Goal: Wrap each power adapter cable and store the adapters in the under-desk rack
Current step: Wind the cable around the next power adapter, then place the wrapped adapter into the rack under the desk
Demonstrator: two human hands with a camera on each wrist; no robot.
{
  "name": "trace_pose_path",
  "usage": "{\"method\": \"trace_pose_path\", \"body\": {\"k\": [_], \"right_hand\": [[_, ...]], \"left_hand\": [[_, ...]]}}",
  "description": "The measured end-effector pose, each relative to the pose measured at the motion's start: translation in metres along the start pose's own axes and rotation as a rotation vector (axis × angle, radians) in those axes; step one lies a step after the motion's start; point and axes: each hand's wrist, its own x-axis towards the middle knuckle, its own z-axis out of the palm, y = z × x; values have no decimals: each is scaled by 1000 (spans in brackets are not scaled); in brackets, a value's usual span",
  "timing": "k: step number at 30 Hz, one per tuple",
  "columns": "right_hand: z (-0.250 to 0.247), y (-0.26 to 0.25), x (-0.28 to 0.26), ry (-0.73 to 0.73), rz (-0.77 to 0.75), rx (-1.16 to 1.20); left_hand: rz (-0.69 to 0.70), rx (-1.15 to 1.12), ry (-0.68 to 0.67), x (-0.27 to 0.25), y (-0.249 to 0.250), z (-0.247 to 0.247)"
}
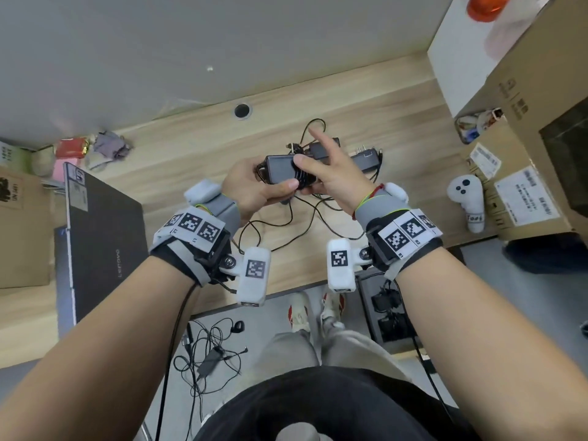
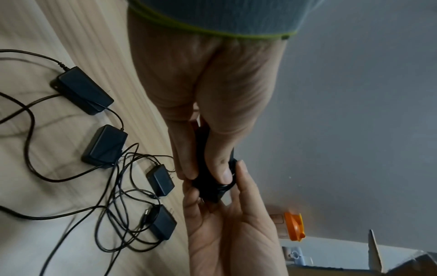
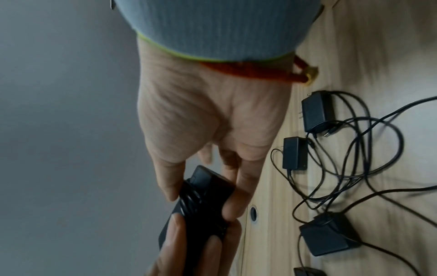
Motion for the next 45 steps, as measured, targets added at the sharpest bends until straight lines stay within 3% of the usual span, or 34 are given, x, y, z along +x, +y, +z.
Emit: {"method": "trace_pose_path", "body": {"k": [3, 7, 15, 20, 28, 33, 39, 45], "right_hand": [[1, 8, -11, -14, -41, -42], [2, 27, -20, 107, 29, -77], [-21, 73, -61, 184, 136, -74], [-56, 93, -105, 376, 168, -104], [-131, 107, -151, 598, 197, -72], [-168, 165, -156, 425, 474, -171], [-208, 263, -143, 292, 607, -439], [-247, 342, -112, 235, 631, -718]], "left_hand": [[-13, -5, -33, -1, -11, 0], [-14, 24, -83, -3, -33, 2], [-71, 19, -191, -3, -86, 33], [-108, 106, -307, -8, -108, 74], [-184, 203, -354, -29, -140, 133], [-364, 260, -303, -34, -209, 182], [-523, 279, -216, -26, -303, 221], [-601, 339, -131, 9, -377, 239]]}}
